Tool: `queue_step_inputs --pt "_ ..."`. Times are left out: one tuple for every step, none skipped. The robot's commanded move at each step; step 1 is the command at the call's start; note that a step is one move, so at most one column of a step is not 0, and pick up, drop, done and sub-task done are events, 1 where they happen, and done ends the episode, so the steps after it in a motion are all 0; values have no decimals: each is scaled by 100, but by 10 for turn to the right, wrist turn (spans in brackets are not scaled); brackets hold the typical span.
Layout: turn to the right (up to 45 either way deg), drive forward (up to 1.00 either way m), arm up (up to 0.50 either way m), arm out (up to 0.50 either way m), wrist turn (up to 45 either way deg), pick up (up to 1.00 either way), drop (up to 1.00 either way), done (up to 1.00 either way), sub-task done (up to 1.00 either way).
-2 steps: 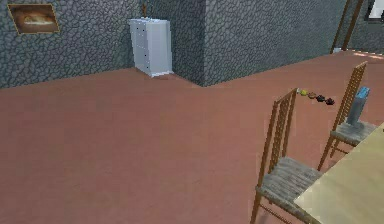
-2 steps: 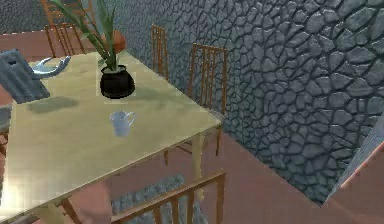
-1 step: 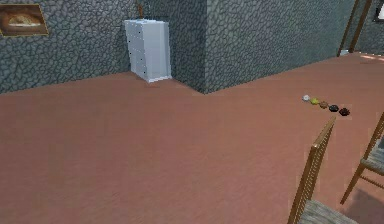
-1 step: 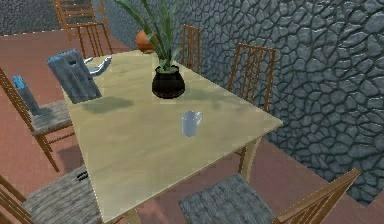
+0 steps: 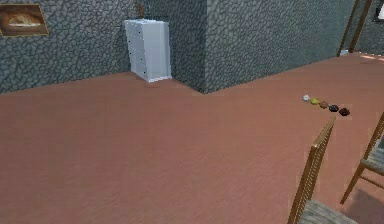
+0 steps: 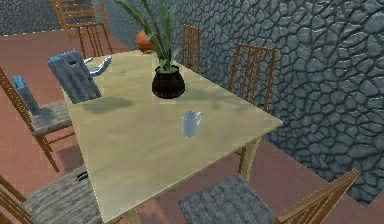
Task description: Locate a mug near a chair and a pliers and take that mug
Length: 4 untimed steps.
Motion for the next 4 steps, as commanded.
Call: queue_step_inputs --pt "0 0 36 0 0 0 0 0 0" --pt "0 0 0 46 0 0 0 0 0" --pt "0 0 0 0 450 0 0 0 0" --pt "0 0 0 0 450 0 0 0 0"
